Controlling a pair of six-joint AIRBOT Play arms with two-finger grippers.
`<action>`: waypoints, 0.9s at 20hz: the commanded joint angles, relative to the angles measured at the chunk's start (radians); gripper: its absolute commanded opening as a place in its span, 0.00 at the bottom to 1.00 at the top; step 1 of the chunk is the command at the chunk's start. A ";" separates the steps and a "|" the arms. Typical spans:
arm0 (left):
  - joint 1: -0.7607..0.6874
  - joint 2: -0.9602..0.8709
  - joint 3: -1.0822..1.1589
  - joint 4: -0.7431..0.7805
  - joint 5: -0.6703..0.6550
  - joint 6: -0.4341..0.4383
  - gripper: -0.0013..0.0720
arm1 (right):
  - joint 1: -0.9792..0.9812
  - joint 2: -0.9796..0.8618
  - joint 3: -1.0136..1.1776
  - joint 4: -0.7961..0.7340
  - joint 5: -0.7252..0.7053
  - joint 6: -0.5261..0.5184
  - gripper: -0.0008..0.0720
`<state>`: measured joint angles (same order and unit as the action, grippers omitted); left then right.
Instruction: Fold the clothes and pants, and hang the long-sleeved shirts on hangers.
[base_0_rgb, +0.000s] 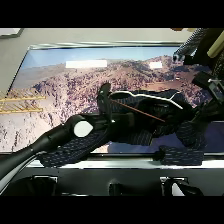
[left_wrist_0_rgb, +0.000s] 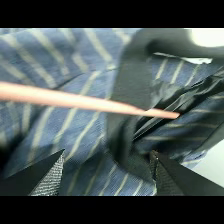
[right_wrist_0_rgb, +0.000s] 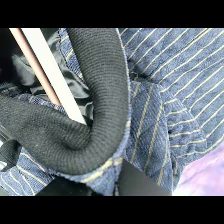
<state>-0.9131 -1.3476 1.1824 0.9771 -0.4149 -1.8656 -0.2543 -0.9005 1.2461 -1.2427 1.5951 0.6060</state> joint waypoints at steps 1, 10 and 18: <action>-0.040 -0.077 0.097 0.076 0.015 -0.032 0.80 | 0.000 0.001 0.000 0.001 -0.007 0.012 0.02; -0.097 -0.198 0.223 0.430 -0.162 -0.401 0.80 | 0.000 0.001 0.000 0.002 -0.053 0.032 0.02; -0.104 -0.240 0.223 0.429 -0.063 -0.529 0.64 | 0.000 0.001 0.000 0.010 -0.076 0.046 0.02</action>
<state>-1.0157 -1.5665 1.4040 1.3933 -0.5102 -2.3157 -0.2543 -0.9005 1.2461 -1.2377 1.5295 0.6491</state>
